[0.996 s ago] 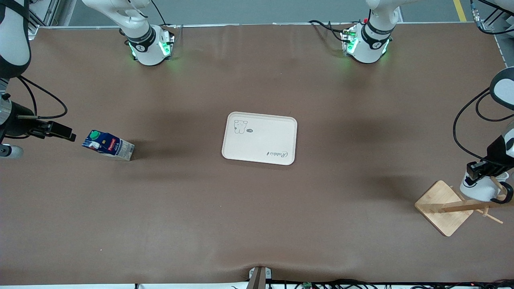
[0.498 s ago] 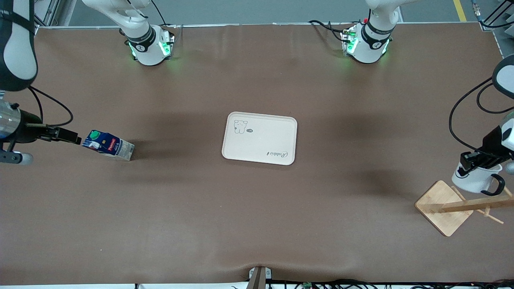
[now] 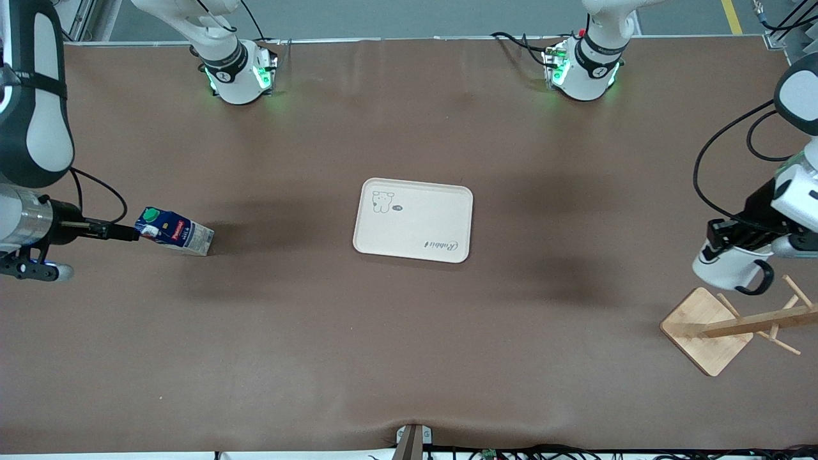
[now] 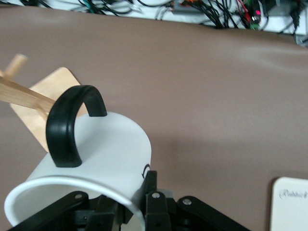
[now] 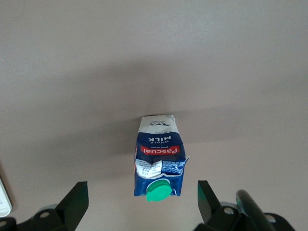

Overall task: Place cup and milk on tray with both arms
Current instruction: 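Lift the mug off the stand and carry it onto the tray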

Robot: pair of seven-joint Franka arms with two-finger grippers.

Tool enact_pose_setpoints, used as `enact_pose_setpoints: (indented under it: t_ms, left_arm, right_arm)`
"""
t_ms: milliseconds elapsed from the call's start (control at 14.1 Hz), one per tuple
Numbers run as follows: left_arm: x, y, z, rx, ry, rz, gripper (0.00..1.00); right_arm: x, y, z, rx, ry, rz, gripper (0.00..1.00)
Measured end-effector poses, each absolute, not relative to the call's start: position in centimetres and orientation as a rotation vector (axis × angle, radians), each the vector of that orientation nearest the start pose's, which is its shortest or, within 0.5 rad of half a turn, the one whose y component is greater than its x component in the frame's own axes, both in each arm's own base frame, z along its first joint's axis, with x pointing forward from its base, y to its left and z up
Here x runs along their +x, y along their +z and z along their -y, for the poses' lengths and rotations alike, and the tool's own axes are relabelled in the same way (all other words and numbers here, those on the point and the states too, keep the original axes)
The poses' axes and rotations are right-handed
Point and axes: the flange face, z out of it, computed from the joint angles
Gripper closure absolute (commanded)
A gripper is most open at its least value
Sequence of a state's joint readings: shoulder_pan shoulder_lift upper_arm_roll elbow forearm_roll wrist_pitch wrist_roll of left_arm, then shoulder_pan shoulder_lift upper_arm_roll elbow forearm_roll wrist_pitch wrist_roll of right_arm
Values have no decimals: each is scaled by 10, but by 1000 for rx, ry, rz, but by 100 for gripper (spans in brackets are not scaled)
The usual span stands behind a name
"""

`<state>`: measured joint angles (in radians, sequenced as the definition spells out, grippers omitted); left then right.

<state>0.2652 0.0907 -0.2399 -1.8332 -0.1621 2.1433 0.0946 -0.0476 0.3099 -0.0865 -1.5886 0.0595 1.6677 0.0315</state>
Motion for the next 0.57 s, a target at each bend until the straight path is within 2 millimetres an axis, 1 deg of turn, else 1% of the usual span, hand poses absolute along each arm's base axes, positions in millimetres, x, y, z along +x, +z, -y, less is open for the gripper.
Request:
enact_pose_setpoints:
  t_ms: [142,213,356,569]
  left_arm:
    - [605,495,18,-3289,-297,-32,100]
    - [603,490,39,-3285,-248,-40,100]
    - [596,478,91,-3267,-160,-27,100]
    - [582,447,178,-3257,-46,5,100]
  right_arm:
    - [622,437,75,-3064,365,-278,0]
    - [621,436,75,-3062,373,-279,0]
    - [618,426,78,-3055,414,-286,0]
    - [609,396,82,-3036,510,-299,0]
